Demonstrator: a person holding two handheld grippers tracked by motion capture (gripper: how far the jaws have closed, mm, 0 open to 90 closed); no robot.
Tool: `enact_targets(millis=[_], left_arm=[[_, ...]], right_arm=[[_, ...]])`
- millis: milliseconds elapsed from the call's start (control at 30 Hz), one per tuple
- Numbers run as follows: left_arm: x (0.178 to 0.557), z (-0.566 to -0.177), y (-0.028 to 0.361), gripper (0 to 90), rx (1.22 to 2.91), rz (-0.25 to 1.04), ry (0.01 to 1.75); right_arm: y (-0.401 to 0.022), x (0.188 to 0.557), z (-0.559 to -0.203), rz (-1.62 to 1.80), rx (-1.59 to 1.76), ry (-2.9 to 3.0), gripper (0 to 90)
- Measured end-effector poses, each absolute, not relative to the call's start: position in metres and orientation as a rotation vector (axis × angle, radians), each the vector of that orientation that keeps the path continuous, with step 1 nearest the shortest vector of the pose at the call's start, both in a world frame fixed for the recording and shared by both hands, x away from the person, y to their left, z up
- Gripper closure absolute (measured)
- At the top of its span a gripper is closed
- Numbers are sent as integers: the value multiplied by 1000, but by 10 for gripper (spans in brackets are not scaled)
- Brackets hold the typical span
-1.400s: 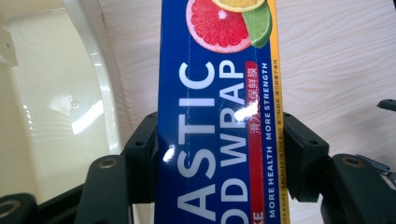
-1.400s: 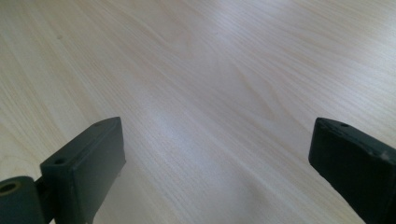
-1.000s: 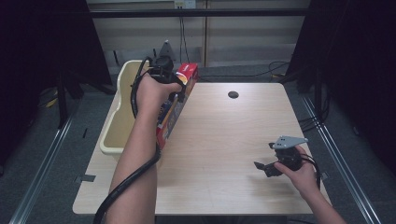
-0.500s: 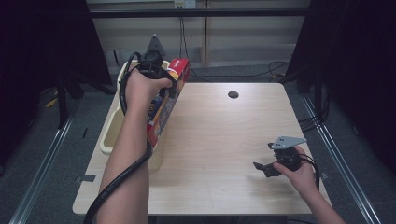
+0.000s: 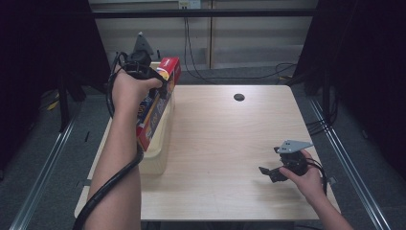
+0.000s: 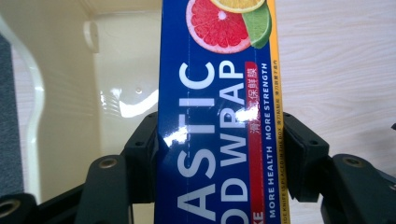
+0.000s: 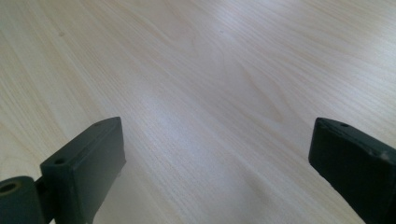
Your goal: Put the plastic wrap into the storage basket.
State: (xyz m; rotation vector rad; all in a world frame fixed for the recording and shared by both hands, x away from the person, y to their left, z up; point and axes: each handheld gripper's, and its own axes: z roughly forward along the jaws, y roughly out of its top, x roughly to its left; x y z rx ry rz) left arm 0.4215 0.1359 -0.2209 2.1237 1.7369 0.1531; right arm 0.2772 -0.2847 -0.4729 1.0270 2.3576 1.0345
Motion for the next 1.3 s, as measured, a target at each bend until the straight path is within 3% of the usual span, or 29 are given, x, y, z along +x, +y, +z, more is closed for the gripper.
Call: enact_targets(millis=[633, 1300], left_arm=[[416, -210, 160, 408, 2081, 212, 1785], [409, -234, 169, 407, 2102, 209, 1811]], right_arm=[[-283, 277, -474, 1035, 1034, 2366, 35], [-282, 277, -475, 1041, 1040, 2374, 35]])
